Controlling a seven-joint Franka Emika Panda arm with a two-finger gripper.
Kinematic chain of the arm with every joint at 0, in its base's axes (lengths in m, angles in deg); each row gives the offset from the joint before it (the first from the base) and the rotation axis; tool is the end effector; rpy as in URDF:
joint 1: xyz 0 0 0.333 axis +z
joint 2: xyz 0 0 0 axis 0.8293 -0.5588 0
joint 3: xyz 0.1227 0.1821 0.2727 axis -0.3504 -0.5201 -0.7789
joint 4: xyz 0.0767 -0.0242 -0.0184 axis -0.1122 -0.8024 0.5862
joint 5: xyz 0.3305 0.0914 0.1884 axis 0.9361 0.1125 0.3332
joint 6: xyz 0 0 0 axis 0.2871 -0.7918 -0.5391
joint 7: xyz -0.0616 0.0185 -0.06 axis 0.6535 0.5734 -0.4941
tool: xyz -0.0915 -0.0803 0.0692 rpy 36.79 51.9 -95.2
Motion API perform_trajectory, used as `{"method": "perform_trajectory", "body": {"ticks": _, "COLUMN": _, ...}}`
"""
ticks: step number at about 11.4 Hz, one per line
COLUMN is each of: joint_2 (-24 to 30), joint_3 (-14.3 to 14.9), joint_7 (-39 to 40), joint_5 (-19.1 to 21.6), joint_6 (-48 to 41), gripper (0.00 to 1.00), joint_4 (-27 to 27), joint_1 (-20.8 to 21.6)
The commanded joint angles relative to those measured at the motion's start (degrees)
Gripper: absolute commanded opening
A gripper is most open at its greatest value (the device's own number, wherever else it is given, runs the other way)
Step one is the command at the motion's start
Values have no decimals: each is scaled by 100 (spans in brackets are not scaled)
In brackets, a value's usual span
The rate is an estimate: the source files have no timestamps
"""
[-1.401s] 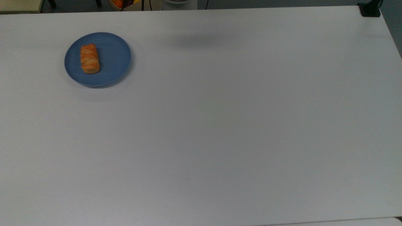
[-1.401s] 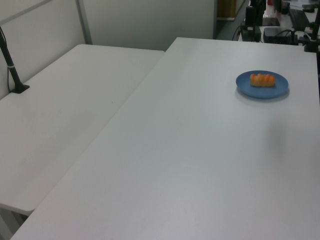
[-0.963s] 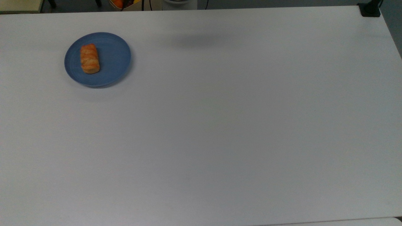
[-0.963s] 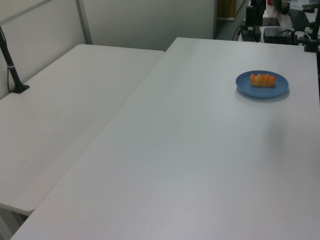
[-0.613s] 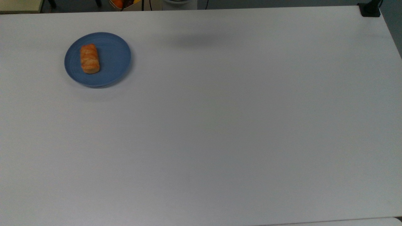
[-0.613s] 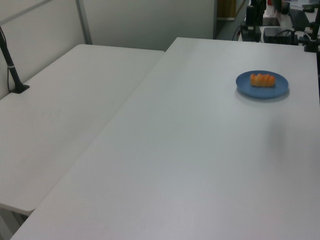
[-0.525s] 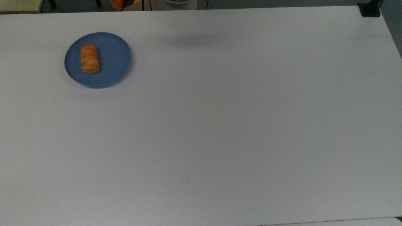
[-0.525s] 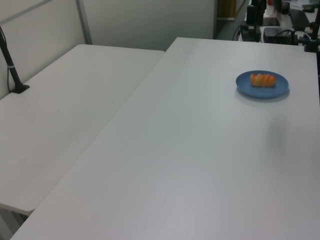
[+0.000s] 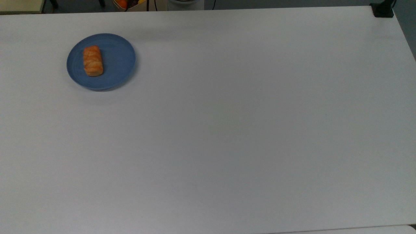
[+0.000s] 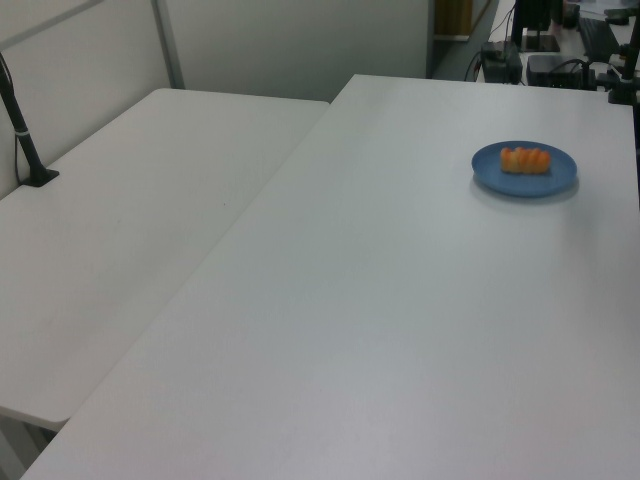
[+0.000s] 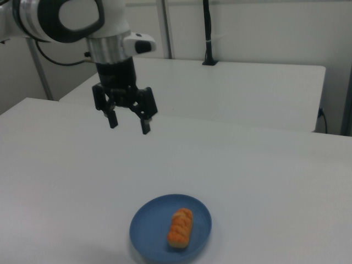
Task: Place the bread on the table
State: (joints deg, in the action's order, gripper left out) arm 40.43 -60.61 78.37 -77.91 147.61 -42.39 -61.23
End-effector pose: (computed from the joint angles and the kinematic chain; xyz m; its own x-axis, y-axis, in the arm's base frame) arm 0.5202 -0.1406 0.6211 0.9983 0.0171 -0.0564 0.0207 -0.9978 0.0636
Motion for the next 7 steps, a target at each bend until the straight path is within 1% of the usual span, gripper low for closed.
{"method": "perform_trajectory", "body": {"ticks": 1, "joint_2": -10, "joint_3": 12, "joint_7": 478, "joint_5": -15, "joint_6": 459, "gripper": 100, "joint_4": -303, "joint_1": -383}}
{"method": "perform_trajectory", "body": {"ticks": 3, "joint_2": -36, "joint_3": 56, "joint_7": 987, "joint_5": -6, "joint_6": 741, "gripper": 100, "joint_4": -715, "joint_1": -682}}
{"method": "perform_trajectory", "body": {"ticks": 4, "joint_2": -36, "joint_3": 91, "joint_7": 1224, "joint_5": -6, "joint_6": 1029, "gripper": 100, "joint_4": -978, "joint_1": -710}}
{"method": "perform_trajectory", "body": {"ticks": 6, "joint_2": -62, "joint_3": 319, "joint_7": 1629, "joint_5": -6, "joint_6": 1653, "gripper": 100, "joint_4": -1514, "joint_1": -728}}
{"method": "perform_trajectory", "body": {"ticks": 7, "joint_2": -141, "joint_3": 416, "joint_7": 1822, "joint_5": -6, "joint_6": 1882, "gripper": 100, "joint_4": -1691, "joint_1": -728}}
